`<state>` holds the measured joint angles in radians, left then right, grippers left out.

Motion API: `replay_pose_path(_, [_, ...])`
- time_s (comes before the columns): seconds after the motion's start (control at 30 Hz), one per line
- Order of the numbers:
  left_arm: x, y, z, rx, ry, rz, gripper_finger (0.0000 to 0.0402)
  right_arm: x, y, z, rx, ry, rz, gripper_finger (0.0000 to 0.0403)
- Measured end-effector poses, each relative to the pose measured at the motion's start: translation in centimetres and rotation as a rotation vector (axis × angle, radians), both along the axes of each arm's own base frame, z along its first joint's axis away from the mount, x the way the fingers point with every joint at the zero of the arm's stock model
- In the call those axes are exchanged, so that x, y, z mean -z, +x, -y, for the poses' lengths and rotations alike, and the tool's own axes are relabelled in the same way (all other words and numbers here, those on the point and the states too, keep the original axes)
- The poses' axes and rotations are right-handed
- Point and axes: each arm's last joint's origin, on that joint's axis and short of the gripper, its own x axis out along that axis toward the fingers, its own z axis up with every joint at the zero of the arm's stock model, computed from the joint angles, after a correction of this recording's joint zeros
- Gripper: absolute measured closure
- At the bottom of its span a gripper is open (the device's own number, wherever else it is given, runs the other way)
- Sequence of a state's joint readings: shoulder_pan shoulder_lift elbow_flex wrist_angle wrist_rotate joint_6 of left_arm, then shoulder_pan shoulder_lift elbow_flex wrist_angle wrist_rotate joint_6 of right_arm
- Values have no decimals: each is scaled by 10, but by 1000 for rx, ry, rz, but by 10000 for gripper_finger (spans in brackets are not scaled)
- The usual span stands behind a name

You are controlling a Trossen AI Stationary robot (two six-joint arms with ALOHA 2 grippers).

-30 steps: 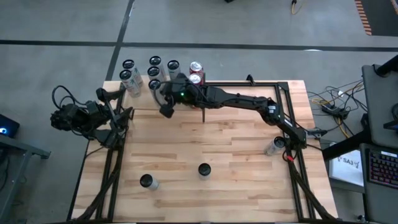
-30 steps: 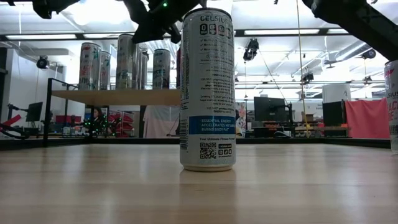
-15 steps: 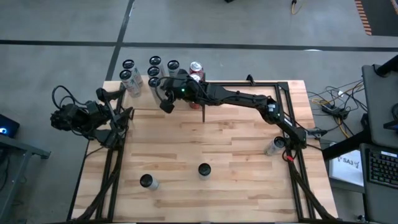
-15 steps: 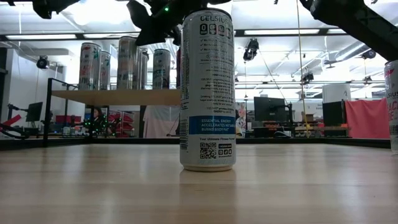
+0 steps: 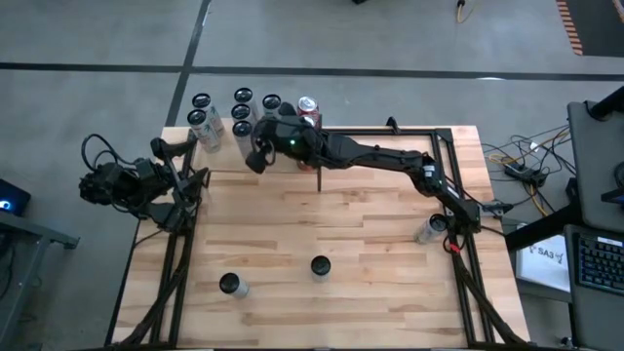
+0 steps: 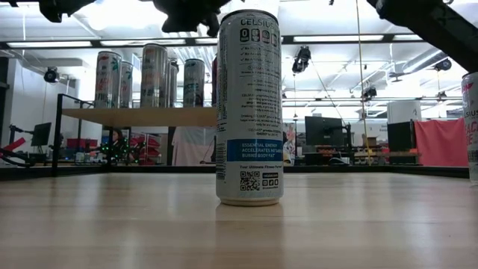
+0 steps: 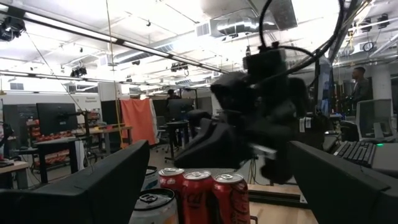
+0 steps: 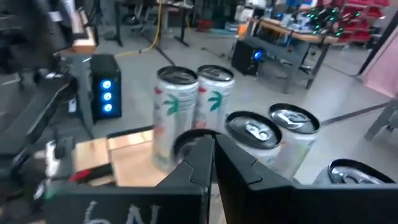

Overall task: Place canned beverage on shelf
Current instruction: Put the white yellow soda can on the shelf aligned with the other white yellow soda cans

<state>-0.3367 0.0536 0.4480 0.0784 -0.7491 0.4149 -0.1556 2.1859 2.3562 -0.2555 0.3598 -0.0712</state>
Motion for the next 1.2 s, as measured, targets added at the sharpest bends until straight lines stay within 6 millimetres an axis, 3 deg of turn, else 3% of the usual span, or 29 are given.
replay_pose_path(0.5, [0,0,0,0,-1,2,36,21,14,10,-54,-16,11,394])
replay_pose_path(0.8, [0,0,0,0,-1,3,36,20,15,8,-114,8,27,394])
replay_pose_path(1.07, [1,0,0,3,-4,-7,36,15,13,8,-40,-33,35,394])
replay_pose_path(1.2, [2,6,2,8,-9,-36,42,0,0,6,-41,-61,-28,394])
